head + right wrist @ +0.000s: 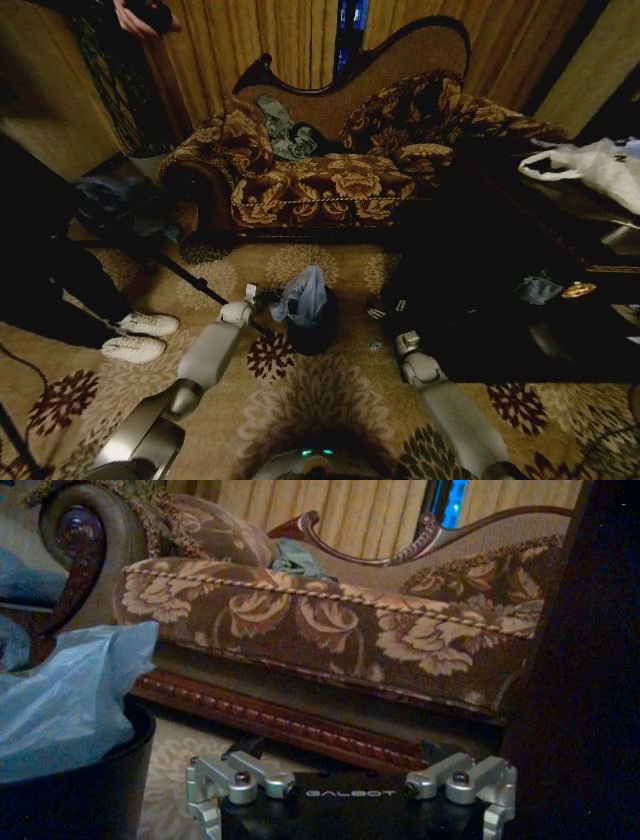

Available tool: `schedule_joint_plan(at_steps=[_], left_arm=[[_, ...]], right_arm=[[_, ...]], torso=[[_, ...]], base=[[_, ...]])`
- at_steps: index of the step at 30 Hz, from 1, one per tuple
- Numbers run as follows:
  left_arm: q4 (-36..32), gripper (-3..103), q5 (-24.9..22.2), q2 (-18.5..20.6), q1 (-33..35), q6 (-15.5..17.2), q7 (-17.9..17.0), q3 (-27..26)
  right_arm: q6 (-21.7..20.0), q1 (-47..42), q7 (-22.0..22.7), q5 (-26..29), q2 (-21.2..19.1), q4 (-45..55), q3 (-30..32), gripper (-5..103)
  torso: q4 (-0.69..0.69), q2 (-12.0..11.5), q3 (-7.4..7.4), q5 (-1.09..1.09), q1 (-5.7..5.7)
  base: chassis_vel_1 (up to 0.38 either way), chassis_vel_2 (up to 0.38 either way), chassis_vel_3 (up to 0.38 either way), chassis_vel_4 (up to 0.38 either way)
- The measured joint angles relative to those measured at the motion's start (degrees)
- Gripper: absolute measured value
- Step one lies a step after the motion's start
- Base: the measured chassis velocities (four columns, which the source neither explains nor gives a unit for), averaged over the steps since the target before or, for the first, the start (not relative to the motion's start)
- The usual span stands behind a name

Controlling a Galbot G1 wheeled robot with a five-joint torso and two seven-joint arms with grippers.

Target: Place a garbage bag over the trash bin.

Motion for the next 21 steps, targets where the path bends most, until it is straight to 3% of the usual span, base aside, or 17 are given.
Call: schedule_joint_plan(at_steps=[13,17,21], left_arm=[[3.41,0,0.45,-1.64,0.03,-0.94,-0.16,-0.83],[4.14,0,0.72,-2.09,0.05,-1.14,-0.05,-1.03],[3.1,0,0.89,-1.96,1.02,-1.14,0.02,-1.23]], right_arm=[[-1.62,-1.91,-0.14,2.73,-0.83,3.58,-0.12,100],[-4.31,-2.91,0.27,6.4,-1.25,7.23,-0.94,100],[-9.9,-4.4,2.4,13.04,-2.28,14.46,-2.56,100]], torso=[[0.0,0.0,0.0,0.0,0.0],[-0.01,0.0,0.0,-0.01,0.0],[-0.01,0.0,0.0,-0.01,0.0]], base=[[0.0,0.0,0.0,0.0],[0.0,0.0,0.0,0.0],[0.0,0.0,0.0,0.0]])
